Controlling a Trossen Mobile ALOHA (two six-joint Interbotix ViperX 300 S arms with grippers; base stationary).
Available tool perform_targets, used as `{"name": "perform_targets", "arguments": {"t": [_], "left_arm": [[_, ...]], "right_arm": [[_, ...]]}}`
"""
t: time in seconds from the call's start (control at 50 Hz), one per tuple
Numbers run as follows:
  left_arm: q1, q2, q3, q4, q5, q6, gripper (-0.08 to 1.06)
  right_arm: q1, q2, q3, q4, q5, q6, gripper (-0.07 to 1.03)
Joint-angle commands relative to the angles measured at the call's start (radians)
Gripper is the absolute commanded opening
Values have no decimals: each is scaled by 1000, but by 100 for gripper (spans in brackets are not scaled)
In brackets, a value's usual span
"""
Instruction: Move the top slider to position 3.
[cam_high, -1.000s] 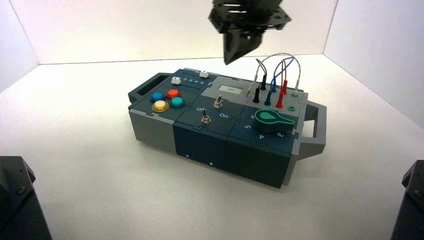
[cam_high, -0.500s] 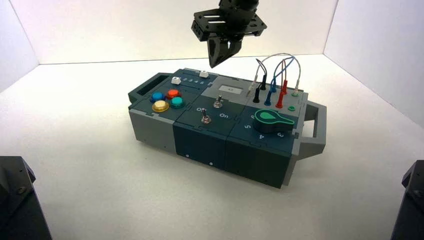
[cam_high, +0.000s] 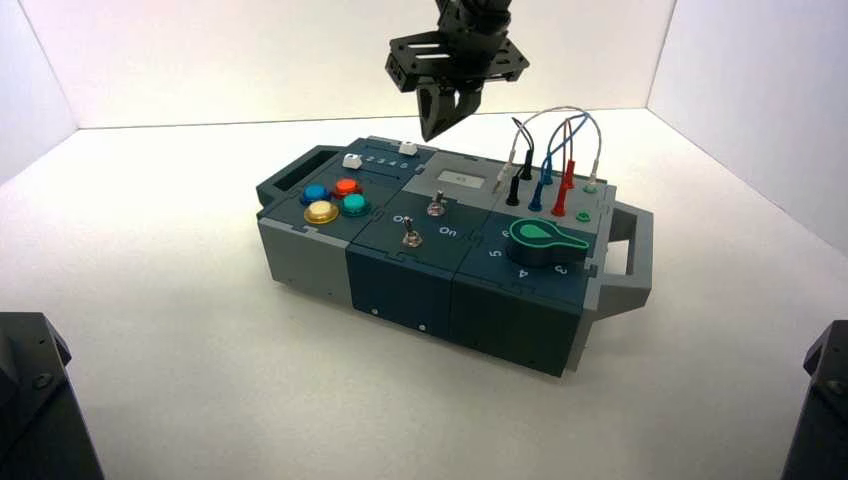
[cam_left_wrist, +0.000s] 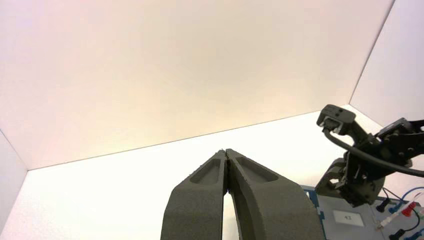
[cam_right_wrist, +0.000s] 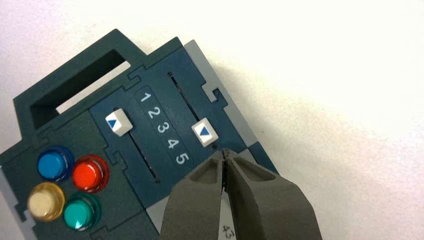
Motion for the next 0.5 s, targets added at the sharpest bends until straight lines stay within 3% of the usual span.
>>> {"name": "perform_targets", "arguments": {"t": [0.02,0.5], "left_arm": [[5,6,-17,-2,-5,-2,-3],[3,6,-17,0,-6,-2,-3]], "right_arm": [[-2,-6,-35,11,-8,2,-2],[0,15,-52,29,-2,3,-2]]}}
